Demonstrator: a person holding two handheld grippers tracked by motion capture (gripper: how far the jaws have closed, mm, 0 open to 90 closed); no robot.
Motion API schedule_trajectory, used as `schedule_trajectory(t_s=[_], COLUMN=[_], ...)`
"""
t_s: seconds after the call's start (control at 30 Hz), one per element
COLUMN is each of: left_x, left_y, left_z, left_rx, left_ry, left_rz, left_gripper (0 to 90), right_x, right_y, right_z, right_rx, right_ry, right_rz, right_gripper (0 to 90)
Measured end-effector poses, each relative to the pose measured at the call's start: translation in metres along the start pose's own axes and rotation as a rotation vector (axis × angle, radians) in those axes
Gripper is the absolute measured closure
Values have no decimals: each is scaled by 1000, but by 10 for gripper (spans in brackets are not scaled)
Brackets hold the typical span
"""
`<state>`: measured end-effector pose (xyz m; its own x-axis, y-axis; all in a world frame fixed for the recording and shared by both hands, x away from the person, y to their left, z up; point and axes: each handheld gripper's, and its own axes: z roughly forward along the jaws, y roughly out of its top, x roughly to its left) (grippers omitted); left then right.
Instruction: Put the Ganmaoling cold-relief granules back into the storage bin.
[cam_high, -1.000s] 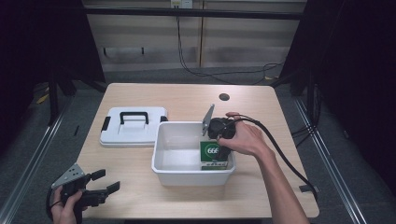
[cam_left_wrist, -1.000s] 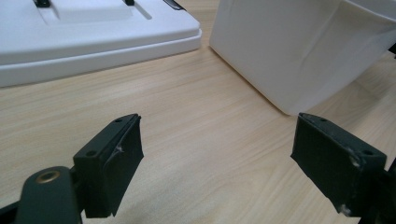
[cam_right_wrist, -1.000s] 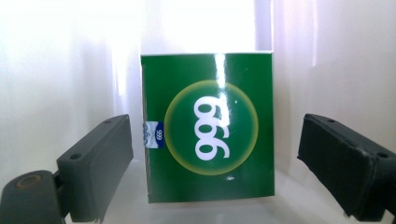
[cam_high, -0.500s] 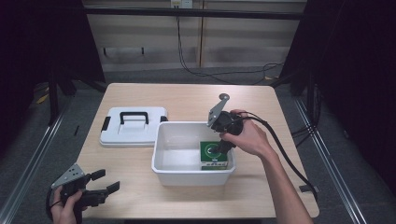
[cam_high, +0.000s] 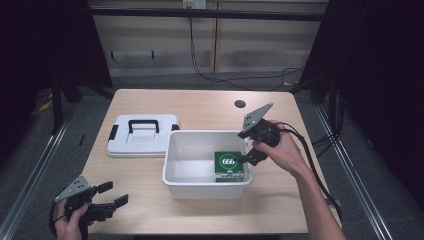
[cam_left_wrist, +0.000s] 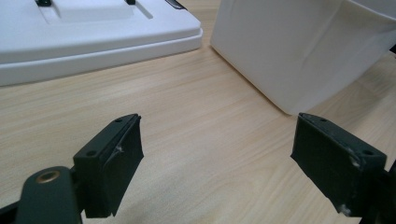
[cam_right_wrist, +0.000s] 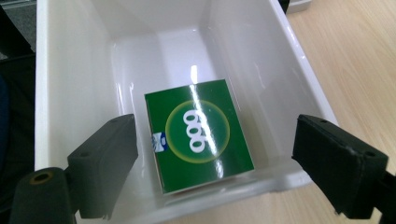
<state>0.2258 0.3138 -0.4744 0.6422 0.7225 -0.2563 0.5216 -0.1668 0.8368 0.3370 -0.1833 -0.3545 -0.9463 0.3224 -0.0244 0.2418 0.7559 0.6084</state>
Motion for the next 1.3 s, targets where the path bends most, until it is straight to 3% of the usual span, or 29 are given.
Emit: schedule_trajectory(t_s=[0.4, 0.47, 0.8, 0.93, 1.3], left_x=[0, 0, -1, 0, -1], left_y=[0, 0, 0, 0, 0], left_z=[0, 0, 0, 0, 1], left_rx=[1, 0, 2, 0, 9], left_ry=[1, 2, 3, 6, 10], left_rz=[-1, -2, -4, -2, 0], left_gripper=[159, 158, 159, 158, 158], right_x=[9, 10, 19, 24, 41], right_y=[-35, -39, -74, -92, -131], right_z=[-14, -17, -37, -40, -43], right_rx=[-67, -54, -115, -171, -200], right_ry=[-58, -85, -178, -267, -295], right_rz=[51, 61, 143, 199, 265], right_gripper=[136, 135, 136, 135, 137])
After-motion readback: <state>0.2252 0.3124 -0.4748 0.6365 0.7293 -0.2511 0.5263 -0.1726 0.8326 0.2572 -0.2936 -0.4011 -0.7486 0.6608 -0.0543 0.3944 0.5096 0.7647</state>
